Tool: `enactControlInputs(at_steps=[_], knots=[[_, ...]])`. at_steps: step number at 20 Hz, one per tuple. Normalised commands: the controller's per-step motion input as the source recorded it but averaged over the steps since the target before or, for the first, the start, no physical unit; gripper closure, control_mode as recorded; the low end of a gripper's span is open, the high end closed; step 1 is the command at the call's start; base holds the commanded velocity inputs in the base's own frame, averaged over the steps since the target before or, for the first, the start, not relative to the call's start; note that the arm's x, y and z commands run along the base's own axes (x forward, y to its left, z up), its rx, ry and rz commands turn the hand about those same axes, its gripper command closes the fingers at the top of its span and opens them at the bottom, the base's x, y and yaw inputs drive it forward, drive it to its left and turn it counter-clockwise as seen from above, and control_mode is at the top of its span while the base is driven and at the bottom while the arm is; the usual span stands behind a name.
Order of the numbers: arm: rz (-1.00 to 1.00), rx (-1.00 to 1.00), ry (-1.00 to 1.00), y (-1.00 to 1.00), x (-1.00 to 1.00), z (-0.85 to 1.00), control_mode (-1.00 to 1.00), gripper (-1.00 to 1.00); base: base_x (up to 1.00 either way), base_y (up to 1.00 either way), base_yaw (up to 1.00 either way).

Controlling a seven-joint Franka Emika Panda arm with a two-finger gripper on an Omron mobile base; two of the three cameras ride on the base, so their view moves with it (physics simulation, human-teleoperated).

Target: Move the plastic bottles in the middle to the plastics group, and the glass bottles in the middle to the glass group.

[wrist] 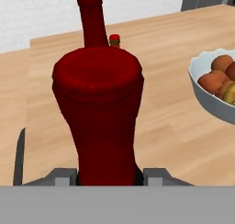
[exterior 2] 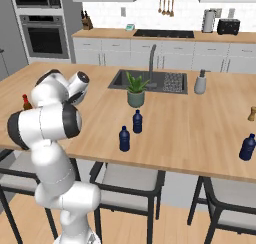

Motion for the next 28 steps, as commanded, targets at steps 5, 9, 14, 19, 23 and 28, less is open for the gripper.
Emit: enactControlInputs(at_steps=[5,9,14,19,23,28], knots=[[0.03,0.0,0.0,0.2,0.16,-0.15,-1.0,1.0,0.0,0.0,0.0],[0.01,0.0,0.0,0.08,0.09,-0.4,-1.0,1.0,0.0,0.0,0.0],[0.0,0.0,0.0,0.0,-0.06,-0.56,-1.0,1.0,0.0,0.0,0.0],[0.0,0.0,0.0,0.01,-0.35,-0.56,-1.0,1.0,0.0,0.0,0.0],[0.0,0.0,0.0,0.0,-0.32,-0.49,-1.0,1.0,0.0,0.0,0.0],[0.0,0.0,0.0,-0.02,-0.19,-0.4,-1.0,1.0,0.0,0.0,0.0]])
